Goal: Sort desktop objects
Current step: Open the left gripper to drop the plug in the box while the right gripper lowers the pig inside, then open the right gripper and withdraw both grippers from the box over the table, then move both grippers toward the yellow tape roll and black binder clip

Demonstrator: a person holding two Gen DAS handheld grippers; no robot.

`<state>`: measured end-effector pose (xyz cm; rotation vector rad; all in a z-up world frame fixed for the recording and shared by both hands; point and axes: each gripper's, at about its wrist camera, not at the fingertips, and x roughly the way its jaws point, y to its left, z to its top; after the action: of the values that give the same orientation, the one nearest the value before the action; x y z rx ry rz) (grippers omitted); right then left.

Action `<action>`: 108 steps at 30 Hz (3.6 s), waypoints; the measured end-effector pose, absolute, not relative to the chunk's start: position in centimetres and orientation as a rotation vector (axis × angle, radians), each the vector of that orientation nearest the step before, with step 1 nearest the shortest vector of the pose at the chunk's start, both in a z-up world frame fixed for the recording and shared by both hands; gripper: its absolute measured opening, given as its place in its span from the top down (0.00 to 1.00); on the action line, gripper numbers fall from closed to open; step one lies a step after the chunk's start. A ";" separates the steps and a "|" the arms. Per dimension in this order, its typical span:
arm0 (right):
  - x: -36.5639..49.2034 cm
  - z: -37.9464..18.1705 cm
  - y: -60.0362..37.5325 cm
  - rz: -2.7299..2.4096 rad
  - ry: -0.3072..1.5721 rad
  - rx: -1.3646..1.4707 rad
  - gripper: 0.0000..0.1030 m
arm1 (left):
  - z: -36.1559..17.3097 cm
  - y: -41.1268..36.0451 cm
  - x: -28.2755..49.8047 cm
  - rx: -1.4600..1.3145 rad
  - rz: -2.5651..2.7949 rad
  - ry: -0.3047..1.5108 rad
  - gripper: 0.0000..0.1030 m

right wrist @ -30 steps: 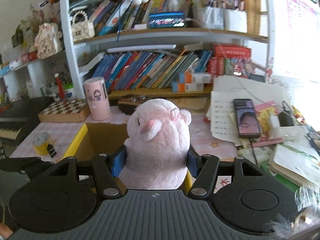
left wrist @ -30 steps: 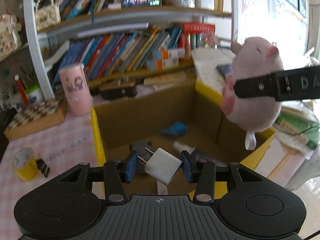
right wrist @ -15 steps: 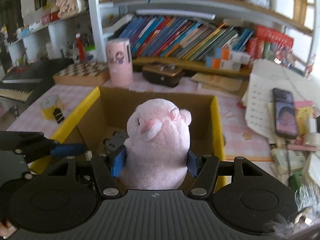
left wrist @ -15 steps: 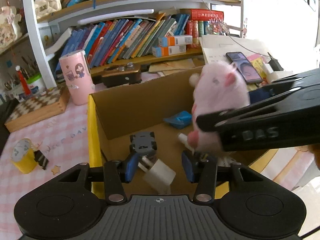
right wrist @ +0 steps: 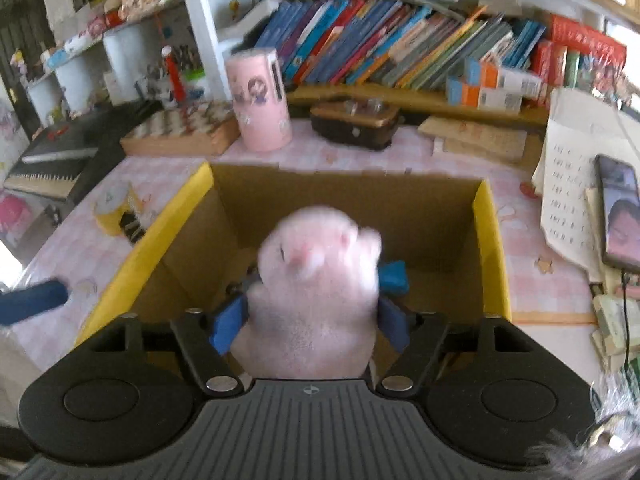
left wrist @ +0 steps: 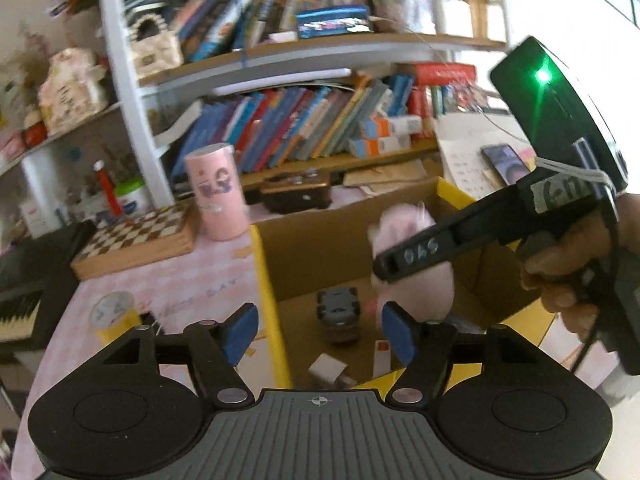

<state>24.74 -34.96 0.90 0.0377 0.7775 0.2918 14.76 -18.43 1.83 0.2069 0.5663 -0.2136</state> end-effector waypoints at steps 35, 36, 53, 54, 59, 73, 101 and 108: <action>8.0 -0.6 -32.9 -0.058 0.745 0.144 0.17 | 0.9 -11.6 8.7 0.155 -0.198 0.562 0.05; 7.7 -0.6 -32.5 -0.065 0.750 0.146 0.17 | 0.9 -11.3 8.5 0.159 -0.209 0.562 0.05; 0.9 -0.7 -23.4 -0.170 0.782 0.181 0.17 | -0.1 -2.2 4.3 0.144 -0.314 0.626 0.03; 0.6 -0.7 -22.7 -0.169 0.781 0.183 0.17 | -0.1 -1.7 4.0 0.147 -0.316 0.626 0.03; -0.5 -0.8 -19.9 -0.148 0.776 0.194 0.18 | -0.1 0.9 2.6 0.169 -0.308 0.626 0.03; -1.4 -0.8 -12.7 -0.025 0.762 0.166 0.22 | -0.1 7.7 0.0 0.139 -0.214 0.614 0.03; 0.0 0.3 -5.3 0.166 0.733 -0.010 0.32 | 0.3 12.6 -0.5 0.083 -0.107 0.568 0.03; 2.8 -0.3 -5.7 0.199 0.743 -0.009 0.32 | -0.1 11.8 1.7 0.094 -0.091 0.581 0.03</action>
<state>2.84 -5.69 -0.25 -0.0089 0.7433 0.1992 1.71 11.82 -0.13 0.0945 0.5811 -0.0908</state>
